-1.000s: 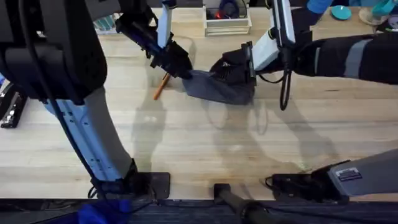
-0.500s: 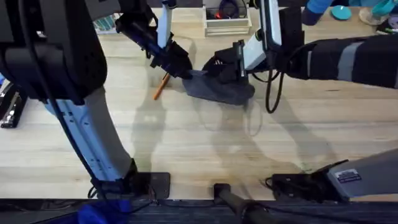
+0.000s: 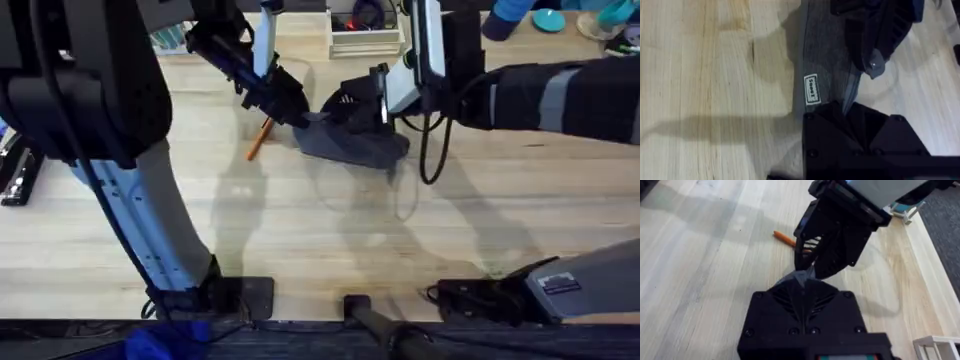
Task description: Unzip the bag, pick up the pens from the table one at a time and place them inside, then zip the bag closed.
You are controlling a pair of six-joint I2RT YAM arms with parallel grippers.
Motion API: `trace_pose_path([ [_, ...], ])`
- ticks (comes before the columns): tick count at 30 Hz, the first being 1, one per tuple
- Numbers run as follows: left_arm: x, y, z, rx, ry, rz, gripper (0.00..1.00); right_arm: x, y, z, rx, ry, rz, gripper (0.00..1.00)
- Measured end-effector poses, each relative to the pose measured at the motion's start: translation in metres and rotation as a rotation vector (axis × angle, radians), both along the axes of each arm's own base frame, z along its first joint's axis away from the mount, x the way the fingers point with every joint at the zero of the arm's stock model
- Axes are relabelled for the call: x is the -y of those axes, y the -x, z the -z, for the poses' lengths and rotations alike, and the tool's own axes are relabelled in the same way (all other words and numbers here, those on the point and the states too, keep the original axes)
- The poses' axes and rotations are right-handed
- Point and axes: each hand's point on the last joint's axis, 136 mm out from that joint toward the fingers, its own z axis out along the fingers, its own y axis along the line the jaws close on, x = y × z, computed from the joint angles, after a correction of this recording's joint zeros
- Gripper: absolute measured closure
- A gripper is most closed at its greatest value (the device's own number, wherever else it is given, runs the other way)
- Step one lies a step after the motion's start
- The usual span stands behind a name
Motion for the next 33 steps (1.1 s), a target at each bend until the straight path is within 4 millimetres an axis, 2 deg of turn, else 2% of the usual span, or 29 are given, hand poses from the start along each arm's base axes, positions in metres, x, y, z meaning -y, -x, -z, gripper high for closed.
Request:
trace_pose_path([
  [9,0.0,0.0,0.0,0.001,0.0,0.0,0.959,-0.009,-0.002,-0.002,0.027,0.006,0.011,0.971],
  [20,0.0,0.0,0.0,0.001,0.0,0.0,0.959,-0.009,-0.003,-0.002,0.014,0.004,0.021,0.95],
  [25,0.0,-0.001,0.0,0.005,0.003,-0.001,0.959,-0.013,0.001,-0.004,0.012,-0.006,0.003,0.494],
  [27,0.0,-0.001,0.0,0.005,0.003,-0.001,0.959,-0.014,0.003,-0.004,0.011,-0.009,-0.004,0.35],
  [28,0.0,-0.001,0.0,0.005,0.003,-0.001,0.959,-0.015,0.004,-0.005,0.009,-0.011,-0.009,0.049],
  [29,0.0,-0.001,0.0,0.005,0.003,-0.001,0.959,-0.015,0.004,-0.005,0.011,-0.011,-0.01,0.017],
  [33,0.0,-0.001,0.0,0.006,0.003,-0.001,0.959,-0.015,0.004,-0.005,0.01,-0.011,-0.01,0.005],
])
